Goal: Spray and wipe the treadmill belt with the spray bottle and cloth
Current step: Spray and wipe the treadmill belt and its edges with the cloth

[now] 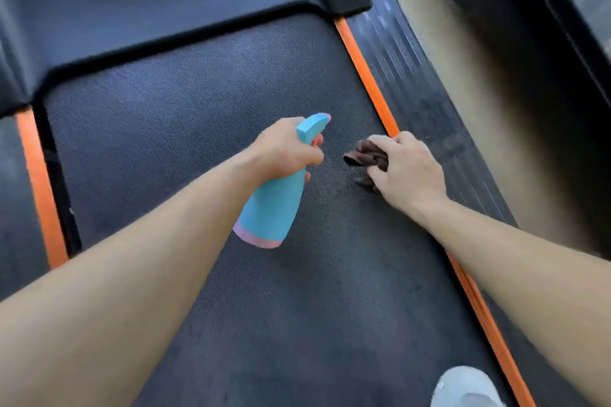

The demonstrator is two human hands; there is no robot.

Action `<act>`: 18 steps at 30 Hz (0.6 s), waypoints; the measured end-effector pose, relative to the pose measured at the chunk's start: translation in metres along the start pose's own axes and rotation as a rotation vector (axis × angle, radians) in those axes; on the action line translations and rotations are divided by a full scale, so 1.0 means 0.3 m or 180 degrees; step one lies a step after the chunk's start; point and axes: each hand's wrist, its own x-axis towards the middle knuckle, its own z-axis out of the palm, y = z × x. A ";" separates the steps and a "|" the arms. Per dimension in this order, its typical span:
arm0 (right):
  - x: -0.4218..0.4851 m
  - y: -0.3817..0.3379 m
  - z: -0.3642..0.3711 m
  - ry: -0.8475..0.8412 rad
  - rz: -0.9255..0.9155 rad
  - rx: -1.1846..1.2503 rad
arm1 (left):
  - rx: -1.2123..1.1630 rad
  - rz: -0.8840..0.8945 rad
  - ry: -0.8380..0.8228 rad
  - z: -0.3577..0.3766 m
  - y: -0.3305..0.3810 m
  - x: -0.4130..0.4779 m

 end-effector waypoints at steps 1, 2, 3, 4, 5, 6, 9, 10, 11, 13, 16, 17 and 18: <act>-0.026 0.019 -0.011 0.0038 0.0107 0.0024 | -0.0049 -0.0005 0.0018 0.012 -0.005 -0.016; -0.049 0.026 -0.014 0.0071 0.0176 0.0056 | -0.0097 -0.0010 0.0040 0.021 -0.016 -0.033; -0.066 0.025 -0.009 0.0128 0.0202 0.0096 | -0.0134 -0.0027 0.0063 0.025 -0.027 -0.048; -0.078 0.020 0.002 0.0185 0.0265 0.0145 | -0.0135 -0.0036 0.0062 0.033 -0.039 -0.062; -0.085 0.016 0.014 0.0218 0.0352 0.0176 | -0.0105 -0.0038 0.0034 0.042 -0.045 -0.074; -0.087 0.011 0.029 0.0225 0.0364 0.0166 | -0.0081 -0.0035 0.0012 0.049 -0.051 -0.078; -0.072 0.005 0.050 0.0195 -0.0041 -0.0122 | -0.0078 0.0003 0.0043 0.056 -0.053 -0.075; -0.061 0.009 0.046 0.0218 -0.0163 -0.0203 | -0.0080 0.0025 0.0080 0.058 -0.049 -0.068; -0.050 0.012 0.043 0.0245 -0.0299 -0.0274 | -0.0088 0.0031 0.0135 0.059 -0.043 -0.065; -0.037 0.017 0.045 0.0240 -0.0570 -0.0363 | -0.0097 0.0050 0.0233 0.068 -0.035 -0.070; -0.048 0.014 0.078 0.0084 -0.0771 -0.0505 | -0.0099 0.0145 0.0342 0.088 -0.025 -0.058; -0.057 0.013 0.095 0.0035 -0.0803 -0.0561 | -0.0085 0.0161 0.0364 0.096 -0.026 -0.050; -0.064 0.014 0.111 0.0043 -0.0815 -0.0589 | -0.0056 0.0185 0.0355 0.105 -0.023 -0.037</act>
